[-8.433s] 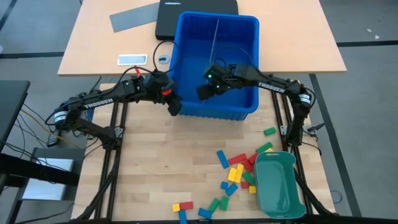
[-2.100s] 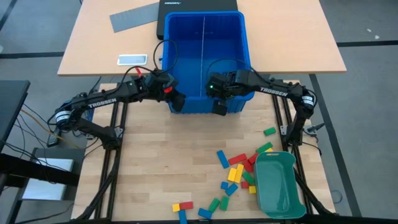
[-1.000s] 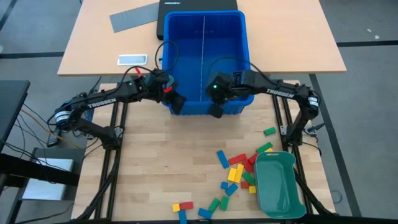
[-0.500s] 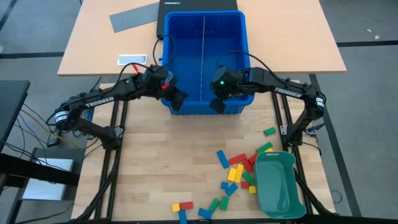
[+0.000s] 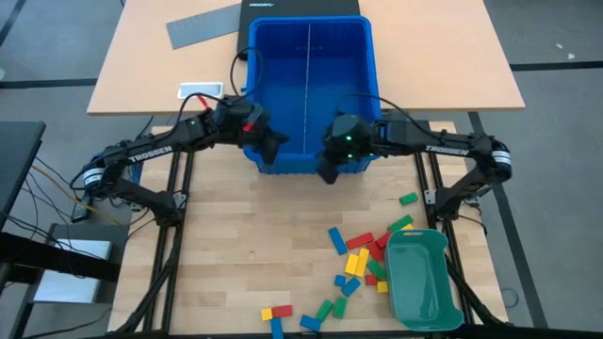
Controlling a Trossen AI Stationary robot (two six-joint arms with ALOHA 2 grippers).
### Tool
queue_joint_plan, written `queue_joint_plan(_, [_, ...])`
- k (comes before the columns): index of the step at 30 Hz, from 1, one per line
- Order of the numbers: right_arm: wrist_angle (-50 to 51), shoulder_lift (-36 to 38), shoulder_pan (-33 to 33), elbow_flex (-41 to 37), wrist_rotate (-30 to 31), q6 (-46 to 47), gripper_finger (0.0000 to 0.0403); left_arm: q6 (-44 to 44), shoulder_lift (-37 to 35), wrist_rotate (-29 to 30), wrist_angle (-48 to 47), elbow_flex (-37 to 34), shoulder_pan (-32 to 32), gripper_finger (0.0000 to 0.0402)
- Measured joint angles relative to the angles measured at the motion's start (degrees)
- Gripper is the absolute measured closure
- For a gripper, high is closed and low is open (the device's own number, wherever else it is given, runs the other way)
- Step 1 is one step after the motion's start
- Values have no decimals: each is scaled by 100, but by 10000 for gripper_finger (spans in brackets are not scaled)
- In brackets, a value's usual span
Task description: Sort Items/Unsort Items
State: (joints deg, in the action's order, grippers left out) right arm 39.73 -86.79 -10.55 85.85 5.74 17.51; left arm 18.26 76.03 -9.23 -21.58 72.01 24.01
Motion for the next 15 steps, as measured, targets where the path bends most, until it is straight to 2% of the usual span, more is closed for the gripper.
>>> queue_joint_plan(7, [-1019, 818, 0, -997, 1, 518, 403, -153, 0, -292, 690, -2, -2, 396])
queue_joint_plan(11, [-1343, 1172, 4, -1451, -1, 746, 403, -155, 0, -318, 944, -2, 0, 396])
queue_joint_plan(15, [-1523, 1429, 29, -1698, 2, 851, 403, -28, 15, -638, 1376, -210, -2, 396])
